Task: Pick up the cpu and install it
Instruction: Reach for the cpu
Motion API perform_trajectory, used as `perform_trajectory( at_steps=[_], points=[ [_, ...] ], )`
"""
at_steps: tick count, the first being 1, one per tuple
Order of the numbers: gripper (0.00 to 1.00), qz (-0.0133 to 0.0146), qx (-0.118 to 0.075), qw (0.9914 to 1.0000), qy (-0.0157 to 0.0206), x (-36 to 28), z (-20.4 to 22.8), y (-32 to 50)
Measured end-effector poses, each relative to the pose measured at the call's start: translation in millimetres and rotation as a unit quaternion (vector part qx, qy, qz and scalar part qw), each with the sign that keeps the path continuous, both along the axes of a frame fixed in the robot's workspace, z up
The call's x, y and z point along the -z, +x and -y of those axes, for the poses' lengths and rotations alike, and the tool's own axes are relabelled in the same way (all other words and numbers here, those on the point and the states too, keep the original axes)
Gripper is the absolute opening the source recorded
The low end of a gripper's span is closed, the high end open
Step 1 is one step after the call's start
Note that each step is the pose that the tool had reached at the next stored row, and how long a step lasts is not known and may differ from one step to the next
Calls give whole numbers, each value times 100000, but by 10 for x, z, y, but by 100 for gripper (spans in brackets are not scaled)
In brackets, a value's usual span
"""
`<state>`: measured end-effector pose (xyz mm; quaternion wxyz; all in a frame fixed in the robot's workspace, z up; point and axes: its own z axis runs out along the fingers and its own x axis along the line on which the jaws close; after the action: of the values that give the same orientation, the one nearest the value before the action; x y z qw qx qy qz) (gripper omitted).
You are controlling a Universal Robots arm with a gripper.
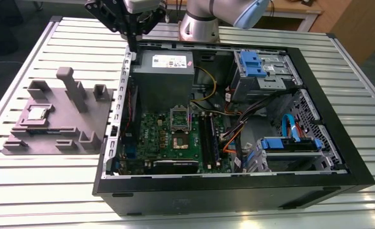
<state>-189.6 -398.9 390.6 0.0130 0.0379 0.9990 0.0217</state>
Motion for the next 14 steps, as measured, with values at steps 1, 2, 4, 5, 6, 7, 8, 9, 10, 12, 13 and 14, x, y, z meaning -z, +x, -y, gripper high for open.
perform_trajectory(
  at_steps=[1,2,4,5,6,7,8,9,10,12,13,14],
  points=[
    [10,0,1,100000,-1,0,0,-2],
    [10,0,-6,100000,0,0,0,-4],
    [10,-2,-1,100000,-2,0,0,-9],
    [10,-1,0,100000,0,1,0,-11],
    [10,-1,-1,100000,-2,1,0,-14],
    [10,-2,-1,100000,-2,1,0,-17],
    [10,0,0,100000,-1,1,0,-20],
    [10,1,-1,100000,-1,1,0,-22],
    [10,-1,-4,100000,1,2,0,-24],
    [10,-2,-2,100000,-2,2,0,-29],
    [10,-3,-3,100000,-2,2,0,-31],
    [10,3,0,100000,2,2,0,-36]
  ],
)
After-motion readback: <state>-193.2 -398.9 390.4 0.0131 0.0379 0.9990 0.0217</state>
